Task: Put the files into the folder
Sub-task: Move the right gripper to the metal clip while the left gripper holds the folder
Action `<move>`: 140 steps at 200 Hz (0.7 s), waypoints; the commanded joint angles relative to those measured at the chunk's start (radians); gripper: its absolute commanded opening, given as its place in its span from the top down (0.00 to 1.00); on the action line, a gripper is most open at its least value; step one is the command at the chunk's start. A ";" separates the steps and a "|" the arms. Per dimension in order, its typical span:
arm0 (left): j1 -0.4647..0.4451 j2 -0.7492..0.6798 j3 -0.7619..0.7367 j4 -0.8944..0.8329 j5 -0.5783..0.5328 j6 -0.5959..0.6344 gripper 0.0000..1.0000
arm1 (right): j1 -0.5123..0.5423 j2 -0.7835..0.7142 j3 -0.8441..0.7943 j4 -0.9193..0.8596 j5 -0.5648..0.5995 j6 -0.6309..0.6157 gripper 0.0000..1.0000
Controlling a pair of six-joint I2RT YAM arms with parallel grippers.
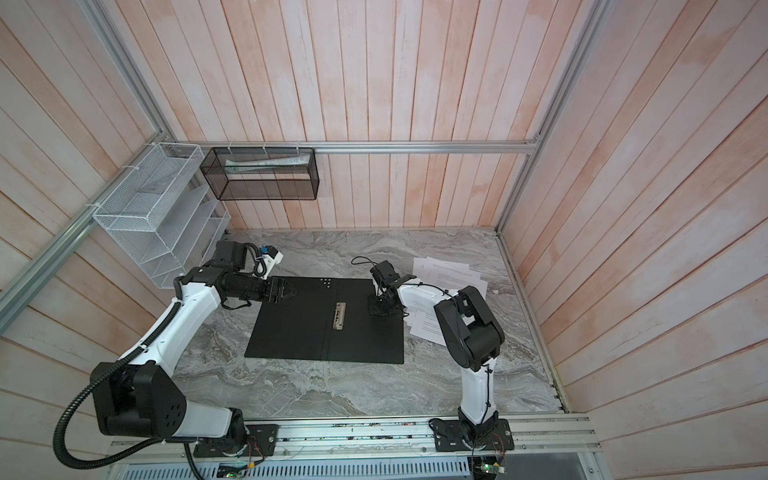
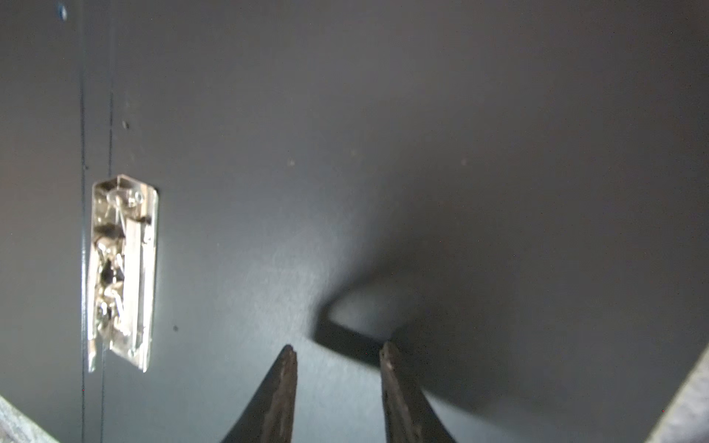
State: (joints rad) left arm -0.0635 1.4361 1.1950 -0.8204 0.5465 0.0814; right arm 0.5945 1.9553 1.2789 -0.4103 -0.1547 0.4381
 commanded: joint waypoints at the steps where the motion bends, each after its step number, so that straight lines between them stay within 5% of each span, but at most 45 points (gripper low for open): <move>1: 0.000 0.028 -0.041 0.103 0.107 -0.091 0.36 | 0.003 0.027 0.038 -0.090 0.028 -0.032 0.63; 29: 0.007 0.189 0.012 -0.069 0.593 0.132 0.36 | 0.032 -0.047 0.040 -0.073 -0.048 -0.006 0.63; 59: 0.046 0.401 0.039 -0.139 0.838 0.247 0.37 | 0.067 -0.105 0.040 -0.070 -0.080 0.046 0.63; 82: 0.075 0.507 0.087 -0.282 0.903 0.433 0.37 | 0.102 -0.139 0.036 -0.061 -0.104 0.084 0.63; 105: 0.092 0.562 0.085 -0.282 0.860 0.453 0.41 | 0.137 -0.160 0.035 -0.061 -0.100 0.125 0.63; 140: 0.100 0.478 -0.091 0.116 0.696 0.163 0.45 | 0.182 -0.164 0.029 -0.057 -0.089 0.198 0.65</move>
State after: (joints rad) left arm 0.0330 1.9804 1.2057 -0.9512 1.3296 0.3973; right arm 0.7509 1.8046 1.2987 -0.4526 -0.2409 0.5655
